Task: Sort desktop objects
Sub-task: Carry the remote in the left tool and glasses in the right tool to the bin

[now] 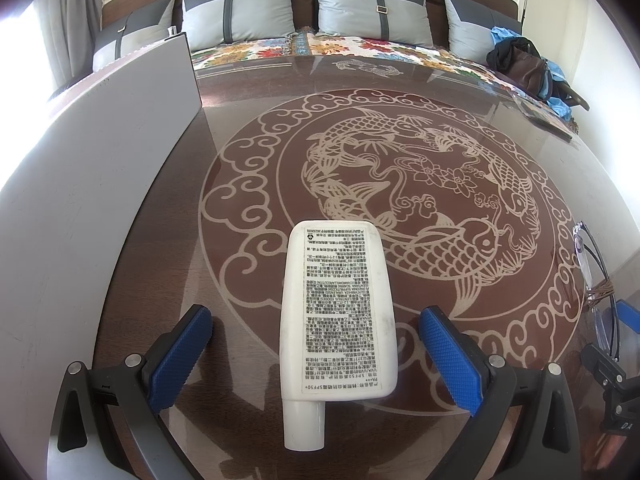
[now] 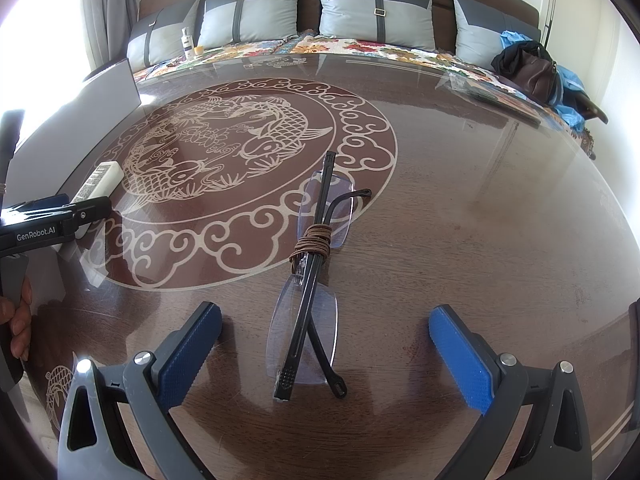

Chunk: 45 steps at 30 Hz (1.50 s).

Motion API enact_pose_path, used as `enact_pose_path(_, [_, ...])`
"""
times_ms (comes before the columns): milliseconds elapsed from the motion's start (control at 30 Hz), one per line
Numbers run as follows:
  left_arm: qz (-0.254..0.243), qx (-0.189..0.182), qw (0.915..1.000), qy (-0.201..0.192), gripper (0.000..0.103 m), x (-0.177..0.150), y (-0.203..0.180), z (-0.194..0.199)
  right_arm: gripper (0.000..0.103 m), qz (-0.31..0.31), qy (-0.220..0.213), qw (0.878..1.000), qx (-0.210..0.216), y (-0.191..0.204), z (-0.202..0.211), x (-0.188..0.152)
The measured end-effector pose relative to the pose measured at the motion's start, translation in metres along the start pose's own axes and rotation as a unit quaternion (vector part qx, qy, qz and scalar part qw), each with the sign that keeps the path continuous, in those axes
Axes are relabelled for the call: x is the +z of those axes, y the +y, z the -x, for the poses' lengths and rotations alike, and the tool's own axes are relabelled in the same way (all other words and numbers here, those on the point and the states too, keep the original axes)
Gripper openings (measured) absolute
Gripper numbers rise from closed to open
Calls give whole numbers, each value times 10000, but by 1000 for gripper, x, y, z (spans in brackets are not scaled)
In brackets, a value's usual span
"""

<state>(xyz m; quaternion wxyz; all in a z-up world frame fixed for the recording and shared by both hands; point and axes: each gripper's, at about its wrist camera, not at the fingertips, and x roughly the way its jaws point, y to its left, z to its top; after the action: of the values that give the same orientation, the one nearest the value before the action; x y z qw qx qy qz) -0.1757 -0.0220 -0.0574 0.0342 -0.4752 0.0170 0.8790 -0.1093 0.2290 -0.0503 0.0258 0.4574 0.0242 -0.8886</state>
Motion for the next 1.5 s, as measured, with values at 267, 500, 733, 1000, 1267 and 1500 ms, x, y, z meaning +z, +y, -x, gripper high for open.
enact_pose_path(267, [-124, -113, 9999, -1, 51, 2, -5, 12, 103, 66, 127, 9999, 96, -2, -1, 3])
enact_pose_path(500, [201, -470, 9987, -61, 51, -19, 5, 27, 72, -429, 1117, 9874, 1034, -35, -9, 53])
enact_pose_path(733, [246, -707, 9967, -300, 51, -31, 3, 56, 11, 452, 1508, 9853, 658, 6, -18, 66])
enact_pose_path(1000, [608, -1089, 9882, -888, 51, -31, 25, 127, 11, 545, 1024, 9903, 769, 14, 37, 85])
enact_pose_path(1267, [1263, -1083, 9759, -1412, 51, -9, 117, 206, 11, 956, 295, 9834, 1516, 113, 99, 144])
enact_pose_path(1500, [1751, -158, 9778, -1137, 51, -19, 234, 205, 11, 1704, 77, 9478, 2693, 290, 127, 175])
